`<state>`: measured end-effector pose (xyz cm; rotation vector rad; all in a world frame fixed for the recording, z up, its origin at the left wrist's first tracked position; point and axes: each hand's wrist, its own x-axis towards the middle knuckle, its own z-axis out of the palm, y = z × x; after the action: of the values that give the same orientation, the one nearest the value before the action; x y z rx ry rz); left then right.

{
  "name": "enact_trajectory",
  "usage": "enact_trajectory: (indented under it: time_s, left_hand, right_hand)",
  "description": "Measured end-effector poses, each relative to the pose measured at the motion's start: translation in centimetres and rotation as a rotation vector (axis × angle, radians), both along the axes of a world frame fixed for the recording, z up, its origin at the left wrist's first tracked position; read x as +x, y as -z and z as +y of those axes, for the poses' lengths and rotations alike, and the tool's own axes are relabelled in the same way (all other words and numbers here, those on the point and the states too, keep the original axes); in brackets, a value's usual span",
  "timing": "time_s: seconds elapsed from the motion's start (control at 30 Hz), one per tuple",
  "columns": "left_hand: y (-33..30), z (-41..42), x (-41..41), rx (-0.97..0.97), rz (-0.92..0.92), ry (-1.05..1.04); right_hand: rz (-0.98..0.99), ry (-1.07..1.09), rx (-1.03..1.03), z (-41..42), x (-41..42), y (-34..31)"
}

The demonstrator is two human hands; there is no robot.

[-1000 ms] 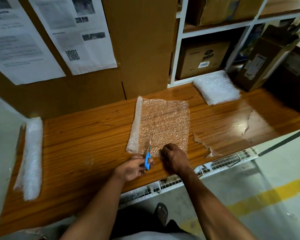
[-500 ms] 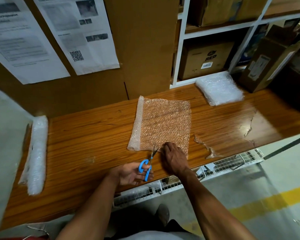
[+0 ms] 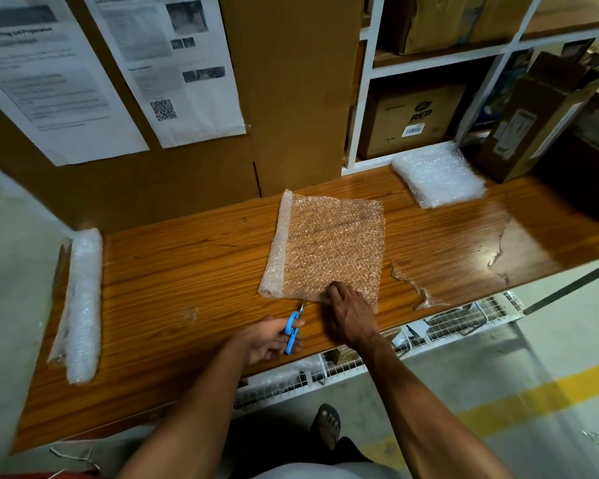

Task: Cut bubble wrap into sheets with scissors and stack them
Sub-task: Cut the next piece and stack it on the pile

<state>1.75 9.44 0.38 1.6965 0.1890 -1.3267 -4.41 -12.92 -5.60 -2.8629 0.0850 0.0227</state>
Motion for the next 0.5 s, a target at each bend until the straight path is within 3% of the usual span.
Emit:
enact_trajectory:
  time_s: [0.23, 0.5]
  left_hand:
    - [0.0, -0.9, -0.5, -0.003, -0.047, -0.073]
    - [0.6, -1.2, -0.8, 0.002, -0.075, -0.13]
  right_hand:
    - [0.191, -0.05, 0.099, 2.2, -1.2, 0.4]
    - [0.184, -0.025, 0.14, 2.4, -1.3, 2.0]
